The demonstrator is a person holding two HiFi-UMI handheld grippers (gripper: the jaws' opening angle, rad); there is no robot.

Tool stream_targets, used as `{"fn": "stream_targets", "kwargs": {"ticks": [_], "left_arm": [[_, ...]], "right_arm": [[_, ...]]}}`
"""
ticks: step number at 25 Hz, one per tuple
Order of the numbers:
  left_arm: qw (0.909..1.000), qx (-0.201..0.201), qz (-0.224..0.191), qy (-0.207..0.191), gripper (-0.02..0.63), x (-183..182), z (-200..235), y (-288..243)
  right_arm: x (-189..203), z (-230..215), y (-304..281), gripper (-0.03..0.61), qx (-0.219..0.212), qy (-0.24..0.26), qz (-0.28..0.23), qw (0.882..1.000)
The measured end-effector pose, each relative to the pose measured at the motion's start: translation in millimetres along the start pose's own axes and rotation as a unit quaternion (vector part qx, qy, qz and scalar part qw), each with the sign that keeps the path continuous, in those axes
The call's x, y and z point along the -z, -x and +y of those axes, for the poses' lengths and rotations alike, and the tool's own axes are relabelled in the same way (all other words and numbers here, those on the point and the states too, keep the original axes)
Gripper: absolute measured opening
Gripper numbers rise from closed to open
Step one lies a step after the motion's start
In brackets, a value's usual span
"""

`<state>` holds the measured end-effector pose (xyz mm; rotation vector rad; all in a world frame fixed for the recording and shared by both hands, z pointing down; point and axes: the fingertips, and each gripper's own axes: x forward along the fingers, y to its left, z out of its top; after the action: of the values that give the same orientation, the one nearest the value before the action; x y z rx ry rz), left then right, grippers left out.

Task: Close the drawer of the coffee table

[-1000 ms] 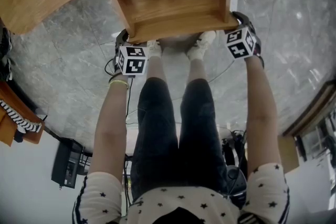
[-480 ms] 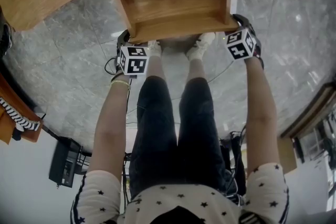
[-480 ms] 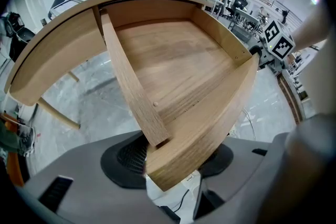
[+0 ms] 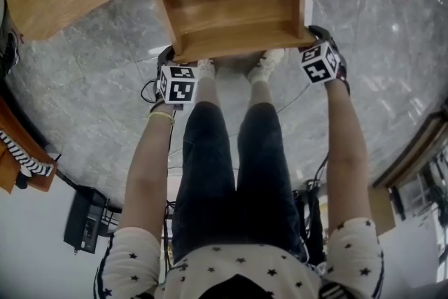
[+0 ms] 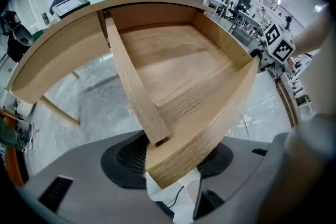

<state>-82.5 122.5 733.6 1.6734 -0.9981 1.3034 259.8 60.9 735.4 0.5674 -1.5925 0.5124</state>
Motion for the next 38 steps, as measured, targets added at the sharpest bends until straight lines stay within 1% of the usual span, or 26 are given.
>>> {"fn": "stream_targets", "kwargs": {"ticks": [15,24,29,34,38], "left_arm": [[0.9999,0.010,0.005,0.010,0.242,-6.4,-1.5,23.9],[0.9999,0.012,0.007,0.009,0.242,-8.1,-1.7,27.7],[0.9999,0.009,0.000,0.010,0.242,-13.1,2.2,28.5],[1.0000,0.006,-0.003,0.007,0.242,-19.8,8.9,26.5],[0.9999,0.005,-0.007,0.006,0.242,-27.0,13.9,26.6]], "right_arm": [[-2.8,-0.3,24.4,0.194,-0.009,0.008,0.005,1.000],[-3.4,-0.8,28.3,0.192,-0.010,0.012,0.006,1.000],[-8.1,-4.9,29.1,0.192,-0.004,0.013,0.001,1.000],[-14.3,-6.7,27.1,0.190,-0.007,0.015,-0.001,1.000],[-20.3,-12.8,27.4,0.190,0.000,0.014,-0.005,1.000]]}}
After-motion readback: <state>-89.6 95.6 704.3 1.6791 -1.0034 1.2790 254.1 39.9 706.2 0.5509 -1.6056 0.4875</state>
